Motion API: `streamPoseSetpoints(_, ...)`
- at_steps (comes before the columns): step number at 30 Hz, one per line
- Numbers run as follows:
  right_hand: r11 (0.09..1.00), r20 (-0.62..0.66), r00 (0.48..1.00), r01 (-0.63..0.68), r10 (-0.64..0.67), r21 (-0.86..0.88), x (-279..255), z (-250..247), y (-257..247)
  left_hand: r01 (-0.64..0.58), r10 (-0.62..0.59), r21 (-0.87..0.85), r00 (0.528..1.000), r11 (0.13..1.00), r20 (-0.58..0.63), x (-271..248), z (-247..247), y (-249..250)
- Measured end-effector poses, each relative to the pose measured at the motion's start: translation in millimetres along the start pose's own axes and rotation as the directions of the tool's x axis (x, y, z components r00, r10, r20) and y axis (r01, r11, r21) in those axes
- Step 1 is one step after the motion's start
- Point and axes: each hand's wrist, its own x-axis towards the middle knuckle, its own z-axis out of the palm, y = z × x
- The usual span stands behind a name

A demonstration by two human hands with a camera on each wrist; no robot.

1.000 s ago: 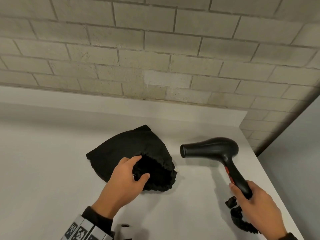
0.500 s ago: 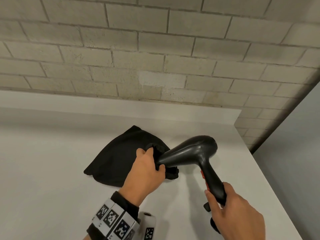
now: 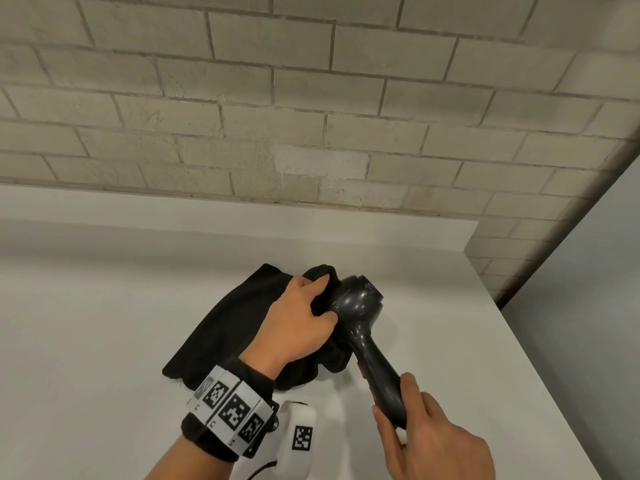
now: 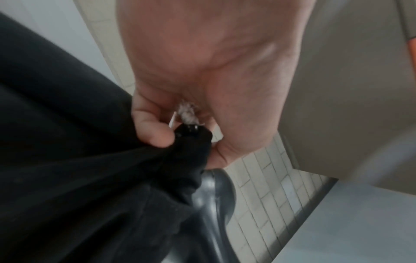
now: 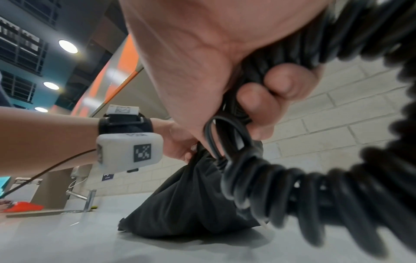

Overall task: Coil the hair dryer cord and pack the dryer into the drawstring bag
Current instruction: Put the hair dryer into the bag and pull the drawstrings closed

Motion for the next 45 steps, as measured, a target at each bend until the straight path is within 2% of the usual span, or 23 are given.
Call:
streamPoseSetpoints(4,0.999,-0.113,0.993,0.018,-0.021,-0.03,1.1,4.0,-1.8,-0.055,0.055,-0.004,0.998,0.998,0.039,11.1,-7.5,5.5)
streamPoseSetpoints(6,0.999,-0.123,0.992,0.018,-0.023,-0.043,2.1,2.9,-2.8,-0.081,0.08,0.021,0.996,0.996,0.042,17.7,-11.7,7.3)
streamPoseSetpoints(9,0.998,-0.035,0.999,0.033,-0.035,-0.051,1.3,2.8,-4.9,-0.166,0.165,0.034,0.986,0.985,0.028,23.6,-12.5,9.4)
streamPoseSetpoints(12,0.998,0.093,0.994,0.064,-0.063,-0.01,1.1,0.7,-7.8,-0.336,0.335,0.042,0.941,0.941,0.037,15.4,-5.8,18.9)
streamPoseSetpoints(14,0.998,0.178,0.982,0.064,-0.063,-0.002,3.3,-0.7,-9.2,-0.385,0.383,0.042,0.923,0.922,0.048,4.8,-0.5,24.2)
streamPoseSetpoints(17,1.0,0.244,0.97,-0.007,0.007,-0.001,12.1,-8.2,-9.5,-0.448,0.442,0.096,0.894,0.889,0.074,-13.7,4.7,21.6)
streamPoseSetpoints(19,0.997,0.209,0.977,-0.055,0.044,0.049,20.6,-6.1,-6.5,-0.481,0.467,0.128,0.875,0.867,0.125,-26.6,7.8,14.6)
streamPoseSetpoints(21,0.983,0.252,0.966,-0.101,0.06,0.154,28.0,-3.9,-2.5,-0.497,0.482,0.112,0.865,0.861,0.138,-40.1,12.6,7.2)
streamPoseSetpoints(25,0.957,0.346,0.934,-0.175,0.087,0.232,41.8,5.7,-4.6,-0.437,0.442,-0.074,0.892,0.896,0.096,-61.8,26.3,-5.8)
streamPoseSetpoints(27,0.937,0.386,0.92,-0.196,0.074,0.289,47.7,13.6,-4.2,-0.442,0.455,-0.136,0.887,0.887,0.078,-69.9,33.1,-8.5)
streamPoseSetpoints(30,0.853,0.472,0.88,-0.283,0.05,0.439,59.3,21.9,1.5,-0.475,0.496,-0.178,0.863,0.862,0.094,-82.0,39.2,-10.0)
streamPoseSetpoints(32,0.725,0.511,0.858,-0.379,0.044,0.575,66.1,23.0,5.5,-0.479,0.491,-0.147,0.868,0.866,0.066,-86.8,39.4,-16.0)
streamPoseSetpoints(33,0.643,0.536,0.843,-0.442,0.058,0.626,68.9,23.5,7.7,-0.469,0.474,-0.106,0.88,0.877,0.032,-87.6,38.6,-21.7)
streamPoseSetpoints(35,0.501,0.631,0.774,-0.564,0.045,0.656,71.0,20.8,11.9,-0.419,0.419,0.02,0.907,0.908,-0.034,-86.5,37.3,-37.2)
streamPoseSetpoints(37,0.399,0.707,0.706,-0.637,-0.039,0.659,70.2,18.2,15.8,-0.341,0.351,0.15,0.935,0.928,-0.043,-85.3,39.0,-52.0)
streamPoseSetpoints(39,0.315,0.731,0.669,-0.67,-0.136,0.672,68.2,18.5,19.5,-0.258,0.27,0.219,0.963,0.941,-0.027,-85.7,45.1,-63.7)
streamPoseSetpoints(42,0.315,0.704,0.676,-0.634,-0.216,0.706,59.2,23.7,26.2,-0.142,0.151,0.312,0.988,0.94,-0.006,-88.1,52.8,-74.1)
streamPoseSetpoints(45,0.319,0.647,0.741,-0.578,-0.181,0.751,49.8,30.2,29.5,-0.083,0.099,0.384,0.995,0.92,-0.021,-90.2,52.9,-72.8)
